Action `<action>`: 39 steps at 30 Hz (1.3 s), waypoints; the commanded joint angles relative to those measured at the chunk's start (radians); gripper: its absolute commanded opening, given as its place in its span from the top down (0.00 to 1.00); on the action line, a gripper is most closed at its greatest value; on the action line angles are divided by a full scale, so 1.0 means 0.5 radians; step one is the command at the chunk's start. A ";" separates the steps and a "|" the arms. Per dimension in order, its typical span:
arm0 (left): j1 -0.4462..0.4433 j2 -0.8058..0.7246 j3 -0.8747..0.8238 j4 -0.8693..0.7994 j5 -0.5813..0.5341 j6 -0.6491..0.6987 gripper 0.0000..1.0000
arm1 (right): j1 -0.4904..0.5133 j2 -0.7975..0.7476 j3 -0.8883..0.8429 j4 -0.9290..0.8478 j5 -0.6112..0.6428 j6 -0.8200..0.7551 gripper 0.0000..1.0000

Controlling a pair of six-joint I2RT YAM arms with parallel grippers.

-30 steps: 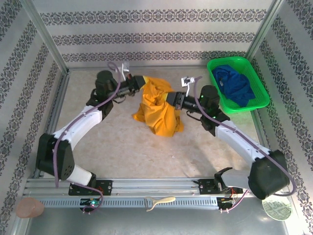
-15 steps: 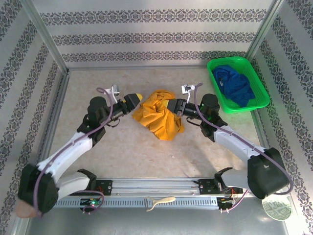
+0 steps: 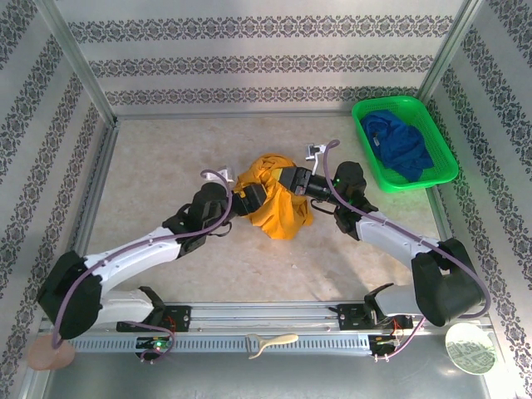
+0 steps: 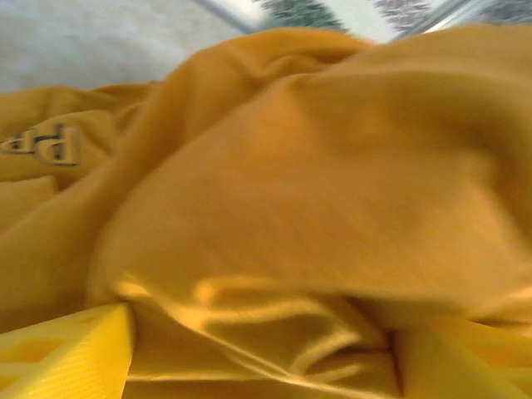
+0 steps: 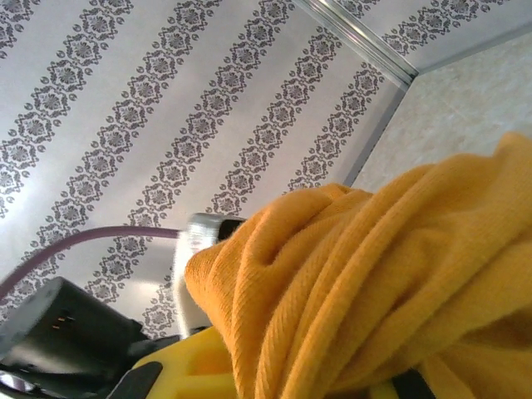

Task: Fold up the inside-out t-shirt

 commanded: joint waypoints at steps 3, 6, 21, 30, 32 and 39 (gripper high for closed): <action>0.092 0.131 0.009 0.109 -0.173 -0.049 0.22 | 0.045 -0.116 0.015 0.197 0.004 0.106 1.00; 0.187 0.232 -0.015 0.395 0.003 -0.111 0.20 | 0.067 -0.136 -0.002 0.265 -0.009 0.174 1.00; 0.580 0.750 -0.055 2.344 1.374 -0.883 1.00 | -0.102 0.297 -0.189 0.861 0.187 0.493 1.00; 0.587 0.380 0.033 2.348 1.792 -0.971 1.00 | -0.207 0.540 -0.249 0.274 0.498 0.076 0.47; 0.595 0.348 0.061 2.345 1.846 -1.013 1.00 | -0.243 0.443 -0.326 0.201 0.506 0.069 0.45; 0.666 0.382 0.001 2.349 1.860 -1.031 1.00 | -0.249 -0.546 -0.355 -0.820 0.602 -0.327 0.38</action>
